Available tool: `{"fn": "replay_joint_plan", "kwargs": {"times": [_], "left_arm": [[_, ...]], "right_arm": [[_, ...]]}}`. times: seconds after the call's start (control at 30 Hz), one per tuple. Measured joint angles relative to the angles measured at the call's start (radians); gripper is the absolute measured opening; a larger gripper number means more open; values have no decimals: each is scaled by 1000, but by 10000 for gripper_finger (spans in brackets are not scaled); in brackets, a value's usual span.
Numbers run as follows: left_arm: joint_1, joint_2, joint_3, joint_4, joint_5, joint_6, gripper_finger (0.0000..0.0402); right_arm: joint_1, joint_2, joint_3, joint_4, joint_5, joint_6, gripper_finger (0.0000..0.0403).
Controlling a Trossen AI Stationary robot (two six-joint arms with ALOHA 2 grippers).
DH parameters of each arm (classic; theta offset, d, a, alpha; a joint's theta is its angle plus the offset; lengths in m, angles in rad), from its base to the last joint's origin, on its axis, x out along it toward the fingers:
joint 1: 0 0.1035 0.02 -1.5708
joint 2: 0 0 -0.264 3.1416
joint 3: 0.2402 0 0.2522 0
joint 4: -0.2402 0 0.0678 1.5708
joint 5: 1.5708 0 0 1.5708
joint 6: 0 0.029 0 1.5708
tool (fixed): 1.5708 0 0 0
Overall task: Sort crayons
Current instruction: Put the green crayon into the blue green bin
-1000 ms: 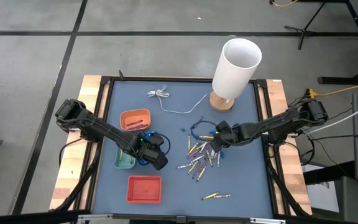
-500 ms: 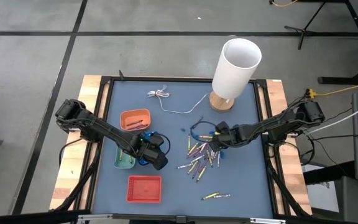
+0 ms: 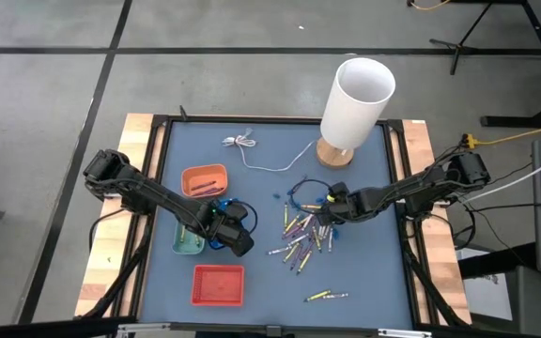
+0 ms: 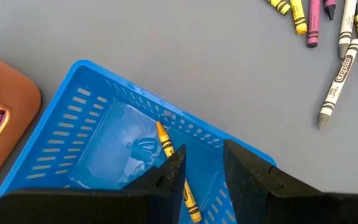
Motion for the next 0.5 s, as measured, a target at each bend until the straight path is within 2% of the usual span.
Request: {"fn": "replay_joint_plan", "kwargs": {"times": [0.23, 0.5], "left_arm": [[0, 0, 0, 0, 0, 22, 92], [0, 0, 0, 0, 0, 63, 92]], "right_arm": [[0, 1, -1, 0, 18, 11, 94], [0, 1, -2, -2, 48, 19, 14]]}}
